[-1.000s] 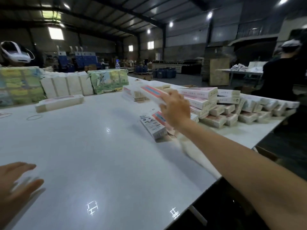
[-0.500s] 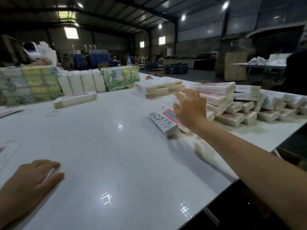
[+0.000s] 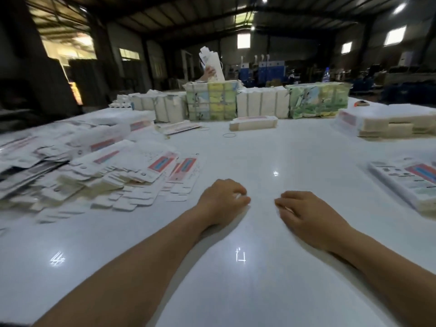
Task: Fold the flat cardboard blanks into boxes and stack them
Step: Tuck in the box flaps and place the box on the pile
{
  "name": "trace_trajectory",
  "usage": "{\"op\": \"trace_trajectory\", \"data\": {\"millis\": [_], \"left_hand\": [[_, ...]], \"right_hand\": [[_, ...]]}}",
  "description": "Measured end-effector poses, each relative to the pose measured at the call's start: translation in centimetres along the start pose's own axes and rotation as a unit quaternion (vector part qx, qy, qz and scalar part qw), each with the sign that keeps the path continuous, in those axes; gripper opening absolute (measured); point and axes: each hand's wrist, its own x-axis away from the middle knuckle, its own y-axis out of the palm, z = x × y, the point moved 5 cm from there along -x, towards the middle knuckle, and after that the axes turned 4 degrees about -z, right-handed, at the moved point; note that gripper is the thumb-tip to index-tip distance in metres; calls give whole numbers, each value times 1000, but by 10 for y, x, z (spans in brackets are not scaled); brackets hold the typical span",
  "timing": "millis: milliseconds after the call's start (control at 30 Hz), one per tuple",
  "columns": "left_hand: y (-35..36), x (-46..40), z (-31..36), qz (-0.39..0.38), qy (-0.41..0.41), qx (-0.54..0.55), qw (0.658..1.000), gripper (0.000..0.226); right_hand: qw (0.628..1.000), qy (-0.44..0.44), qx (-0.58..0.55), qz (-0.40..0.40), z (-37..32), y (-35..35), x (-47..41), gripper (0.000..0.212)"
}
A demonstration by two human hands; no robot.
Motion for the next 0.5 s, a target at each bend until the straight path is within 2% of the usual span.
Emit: {"op": "trace_trajectory", "data": {"millis": [67, 133, 200, 267, 300, 400, 500], "left_hand": [[-24, -11, -18, 28, -51, 25, 998, 26], [-65, -23, -56, 98, -139, -59, 984, 32], [-105, -21, -107, 111, -274, -191, 936, 53], [-127, -8, -155, 76, -390, -215, 892, 85], [-131, -4, -174, 62, -421, -210, 880, 98], [-138, -8, -203, 43, -438, -218, 871, 114], [-150, -18, -209, 26, -446, -196, 873, 112]], "right_hand": [[1000, -14, -3, 7, -2, -4, 4, 26], [1000, -12, 4, 9, -4, -5, 5, 26], [1000, -3, 5, 13, -4, -7, 5, 24], [1000, 2, -6, 22, -3, -8, 5, 22], [1000, -1, -7, 23, -4, -8, 6, 23], [1000, 7, -13, 13, -3, -6, 5, 26], [999, 24, -19, 11, 1, -5, 5, 24]]}}
